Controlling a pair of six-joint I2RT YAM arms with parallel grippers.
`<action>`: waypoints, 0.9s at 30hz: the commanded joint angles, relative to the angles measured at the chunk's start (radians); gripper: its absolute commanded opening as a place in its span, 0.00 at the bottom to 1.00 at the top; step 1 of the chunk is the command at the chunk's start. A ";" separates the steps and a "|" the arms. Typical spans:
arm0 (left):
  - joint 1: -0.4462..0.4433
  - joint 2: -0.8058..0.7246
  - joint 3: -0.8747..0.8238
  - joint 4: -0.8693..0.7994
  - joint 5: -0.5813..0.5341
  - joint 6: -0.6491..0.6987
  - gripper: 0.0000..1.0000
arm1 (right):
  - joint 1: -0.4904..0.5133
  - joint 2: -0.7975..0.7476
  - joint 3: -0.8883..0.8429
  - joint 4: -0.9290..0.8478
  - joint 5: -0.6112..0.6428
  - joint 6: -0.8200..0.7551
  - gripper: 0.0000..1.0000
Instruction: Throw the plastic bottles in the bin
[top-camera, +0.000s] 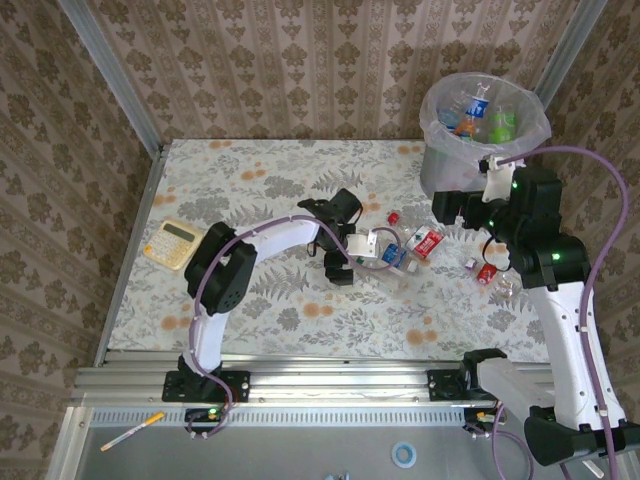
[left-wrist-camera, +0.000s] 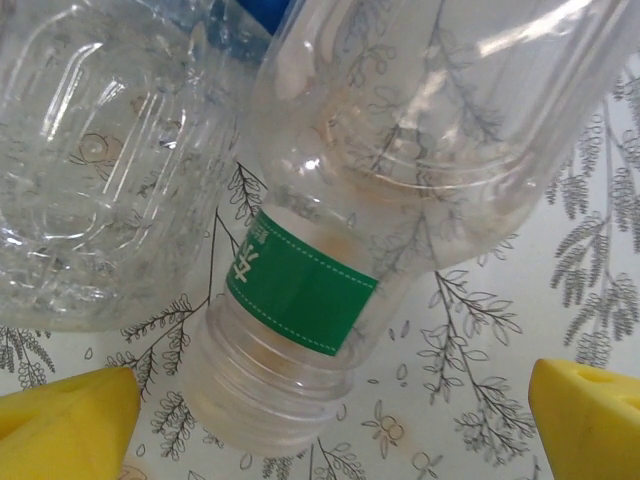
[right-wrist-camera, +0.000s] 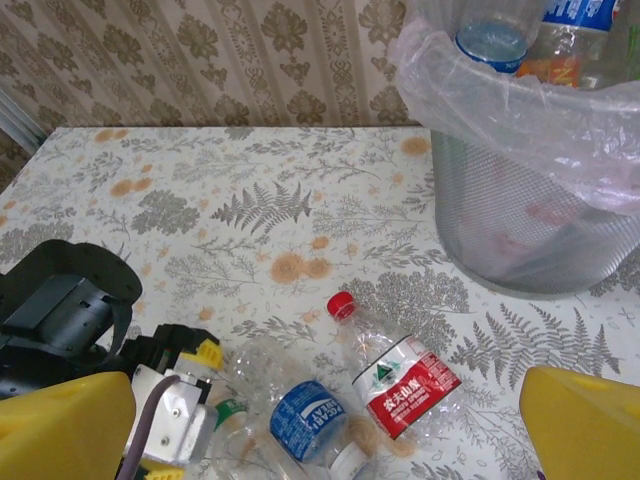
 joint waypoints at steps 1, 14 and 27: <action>0.004 0.026 0.032 0.028 -0.009 0.044 1.00 | -0.001 -0.014 -0.014 -0.023 -0.017 0.008 1.00; -0.033 0.039 0.037 0.038 0.039 0.012 0.85 | -0.001 -0.014 -0.044 -0.014 -0.015 0.009 1.00; -0.062 -0.040 -0.102 0.095 0.029 -0.075 0.44 | -0.001 -0.033 -0.089 0.005 -0.003 0.012 1.00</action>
